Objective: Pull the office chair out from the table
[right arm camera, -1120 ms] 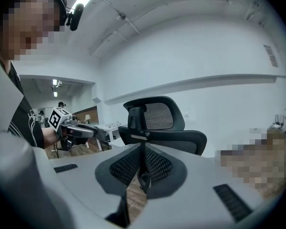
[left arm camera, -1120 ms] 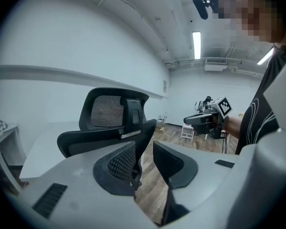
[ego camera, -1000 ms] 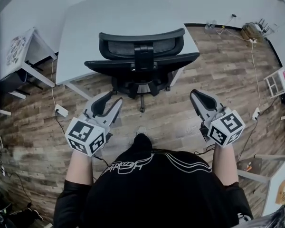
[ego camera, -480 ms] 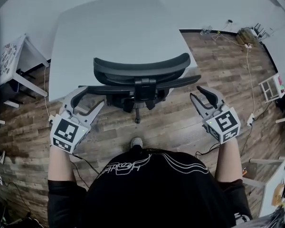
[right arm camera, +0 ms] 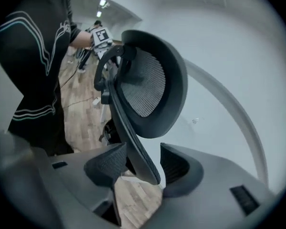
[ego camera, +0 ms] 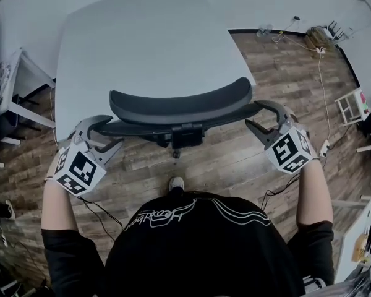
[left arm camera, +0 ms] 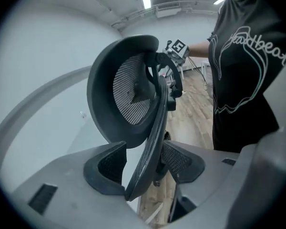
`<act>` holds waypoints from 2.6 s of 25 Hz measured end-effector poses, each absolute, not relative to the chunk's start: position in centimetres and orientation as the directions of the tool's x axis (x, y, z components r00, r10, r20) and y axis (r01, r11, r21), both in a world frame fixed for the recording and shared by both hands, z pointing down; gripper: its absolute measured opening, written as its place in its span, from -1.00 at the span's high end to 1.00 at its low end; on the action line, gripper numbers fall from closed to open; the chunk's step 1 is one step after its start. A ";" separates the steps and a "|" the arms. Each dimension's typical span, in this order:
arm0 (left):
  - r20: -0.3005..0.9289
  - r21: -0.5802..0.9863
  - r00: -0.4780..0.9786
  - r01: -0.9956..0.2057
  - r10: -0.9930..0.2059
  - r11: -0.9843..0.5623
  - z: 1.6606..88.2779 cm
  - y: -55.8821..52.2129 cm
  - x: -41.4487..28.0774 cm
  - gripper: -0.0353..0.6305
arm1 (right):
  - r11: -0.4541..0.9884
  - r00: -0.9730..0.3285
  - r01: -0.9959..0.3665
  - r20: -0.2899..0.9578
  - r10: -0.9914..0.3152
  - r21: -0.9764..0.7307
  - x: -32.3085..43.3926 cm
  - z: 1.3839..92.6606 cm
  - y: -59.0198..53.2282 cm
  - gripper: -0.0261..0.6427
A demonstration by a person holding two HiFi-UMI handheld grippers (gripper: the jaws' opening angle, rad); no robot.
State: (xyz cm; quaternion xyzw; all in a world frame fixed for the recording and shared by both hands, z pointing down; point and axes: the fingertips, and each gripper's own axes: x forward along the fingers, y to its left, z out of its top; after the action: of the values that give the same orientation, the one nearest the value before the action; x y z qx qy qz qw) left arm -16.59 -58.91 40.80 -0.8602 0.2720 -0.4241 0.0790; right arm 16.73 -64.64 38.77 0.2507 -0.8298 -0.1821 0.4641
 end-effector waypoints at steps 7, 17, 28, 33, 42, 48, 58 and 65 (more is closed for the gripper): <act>0.769 -0.303 0.485 -0.297 -0.416 -0.906 42.2 -59.6 -16.7 0.21 | 0.884 -0.378 -0.020 0.814 -0.440 0.468 16.7 41.1 -65.0 0.25; 0.871 -0.242 0.415 -0.104 -0.263 -0.965 43.8 -58.5 -15.9 0.50 | 0.921 -0.249 0.147 0.915 -0.318 0.360 16.4 43.8 -64.8 0.38; 0.922 -0.193 0.338 -0.022 -0.189 -0.981 44.6 -58.2 -16.9 0.56 | 0.935 -0.179 0.199 0.949 -0.261 0.295 16.1 43.9 -64.5 0.47; 0.926 -0.175 0.336 -0.021 -0.172 -0.984 44.6 -58.1 -16.8 0.58 | 0.935 -0.164 0.189 0.948 -0.272 0.301 16.2 43.9 -64.4 0.47; 0.922 -0.221 0.308 -0.082 -0.235 -0.972 45.1 -58.1 -18.1 0.58 | 0.915 -0.151 0.164 0.926 -0.346 0.368 15.1 44.1 -63.7 0.47; 0.934 -0.216 0.265 -0.110 -0.238 -0.970 45.1 -57.8 -18.3 0.57 | 0.908 -0.160 0.148 0.915 -0.370 0.393 15.0 44.0 -62.8 0.47; 0.935 -0.195 0.259 -0.189 -0.241 -0.962 45.3 -53.1 -18.9 0.51 | 0.904 -0.194 0.140 0.906 -0.375 0.404 14.4 44.2 -56.7 0.47; 0.934 -0.191 0.258 -0.229 -0.248 -0.955 45.2 -48.4 -19.7 0.47 | 0.912 -0.194 0.144 0.915 -0.353 0.383 13.6 44.3 -51.3 0.47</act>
State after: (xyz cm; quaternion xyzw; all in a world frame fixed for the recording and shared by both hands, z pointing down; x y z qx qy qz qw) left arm -19.72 -48.37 45.19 -0.7930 0.1505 -0.5902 0.0082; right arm 13.61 -51.25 44.31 0.0700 -0.7472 -0.1971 0.6308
